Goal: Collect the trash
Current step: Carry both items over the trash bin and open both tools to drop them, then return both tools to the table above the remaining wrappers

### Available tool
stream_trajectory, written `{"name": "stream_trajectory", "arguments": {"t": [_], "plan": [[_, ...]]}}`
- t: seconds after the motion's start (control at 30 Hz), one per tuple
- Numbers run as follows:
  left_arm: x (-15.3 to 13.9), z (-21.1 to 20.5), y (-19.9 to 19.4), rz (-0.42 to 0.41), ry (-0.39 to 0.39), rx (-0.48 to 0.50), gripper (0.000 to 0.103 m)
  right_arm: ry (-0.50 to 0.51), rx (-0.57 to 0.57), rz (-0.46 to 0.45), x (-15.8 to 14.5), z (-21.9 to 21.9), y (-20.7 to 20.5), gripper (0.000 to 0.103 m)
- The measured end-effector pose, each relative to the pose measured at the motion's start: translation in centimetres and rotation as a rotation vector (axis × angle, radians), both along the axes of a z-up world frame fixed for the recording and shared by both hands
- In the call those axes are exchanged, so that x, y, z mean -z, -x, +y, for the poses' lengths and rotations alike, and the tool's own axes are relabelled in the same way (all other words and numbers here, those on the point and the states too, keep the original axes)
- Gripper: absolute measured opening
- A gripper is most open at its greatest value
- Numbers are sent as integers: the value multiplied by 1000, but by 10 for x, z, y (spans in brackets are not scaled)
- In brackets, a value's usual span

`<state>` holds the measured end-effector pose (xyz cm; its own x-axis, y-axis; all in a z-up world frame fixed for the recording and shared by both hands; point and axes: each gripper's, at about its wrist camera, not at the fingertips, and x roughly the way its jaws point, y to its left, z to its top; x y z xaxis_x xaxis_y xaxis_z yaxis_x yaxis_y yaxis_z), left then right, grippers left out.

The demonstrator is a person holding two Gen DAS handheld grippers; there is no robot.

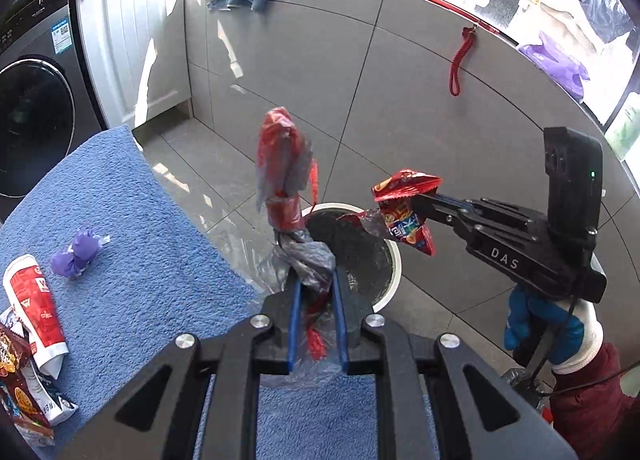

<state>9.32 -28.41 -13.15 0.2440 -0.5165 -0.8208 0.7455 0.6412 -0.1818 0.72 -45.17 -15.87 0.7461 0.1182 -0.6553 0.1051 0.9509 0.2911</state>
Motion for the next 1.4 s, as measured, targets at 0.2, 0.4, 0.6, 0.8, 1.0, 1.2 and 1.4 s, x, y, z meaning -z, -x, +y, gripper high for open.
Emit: {"name": "stream_trajectory", "arguments": {"t": [0.2, 0.4, 0.6, 0.8, 1.0, 1.2, 1.4], "plan": [[42, -67, -40, 148, 1, 39, 15, -42, 68, 91, 47, -34, -13, 7], [75, -103, -64, 235, -4, 38, 26, -56, 103, 168, 84, -52, -30, 8], [93, -120, -75, 284, 4, 14, 48, -28, 153, 242, 105, -62, -41, 21], [77, -108, -66, 255, 28, 11, 48, 10, 180, 257, 100, -69, -32, 24], [32, -73, -55, 129, 96, -27, 48, 51, 183, 196, 67, -57, -22, 26], [-28, -14, -32, -19, 169, -90, 48, 129, 152, 93, 9, -27, -3, 28], [-70, 59, -16, -116, 188, -158, 49, 197, 96, -39, -57, 20, 9, 34]]}}
